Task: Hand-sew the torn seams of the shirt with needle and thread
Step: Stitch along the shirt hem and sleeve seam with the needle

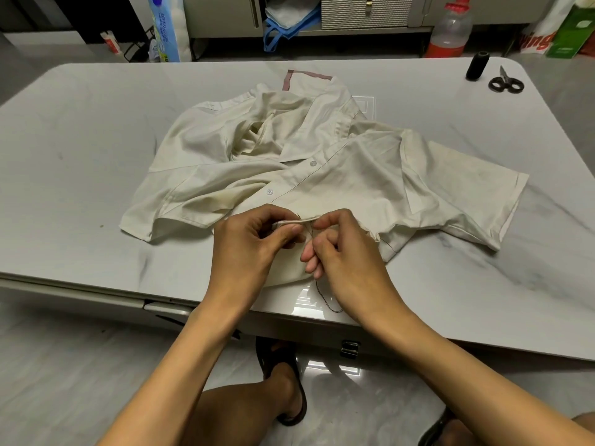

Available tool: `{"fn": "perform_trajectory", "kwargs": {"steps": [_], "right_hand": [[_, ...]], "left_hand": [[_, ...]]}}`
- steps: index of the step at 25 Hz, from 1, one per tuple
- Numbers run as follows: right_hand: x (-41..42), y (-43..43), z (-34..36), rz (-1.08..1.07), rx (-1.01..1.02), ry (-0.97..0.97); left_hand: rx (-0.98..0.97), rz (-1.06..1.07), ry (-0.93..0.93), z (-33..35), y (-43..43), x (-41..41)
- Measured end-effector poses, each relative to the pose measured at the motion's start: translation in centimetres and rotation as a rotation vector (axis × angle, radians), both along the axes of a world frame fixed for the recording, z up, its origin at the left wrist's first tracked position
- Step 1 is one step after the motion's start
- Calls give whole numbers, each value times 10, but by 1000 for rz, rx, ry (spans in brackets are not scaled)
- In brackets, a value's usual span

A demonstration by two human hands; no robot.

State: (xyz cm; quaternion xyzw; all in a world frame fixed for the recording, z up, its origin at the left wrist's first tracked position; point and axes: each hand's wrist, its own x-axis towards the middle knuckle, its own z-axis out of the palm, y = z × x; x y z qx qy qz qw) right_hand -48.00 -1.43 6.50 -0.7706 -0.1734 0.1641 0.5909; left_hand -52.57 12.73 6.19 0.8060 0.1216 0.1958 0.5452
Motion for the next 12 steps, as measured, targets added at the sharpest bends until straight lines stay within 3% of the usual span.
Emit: {"fn": "perform_trajectory", "kwargs": {"steps": [12], "right_hand": [[-1, -5, 6, -5, 34, -53]], "left_hand": [[167, -60, -52, -2, 1, 0]]}}
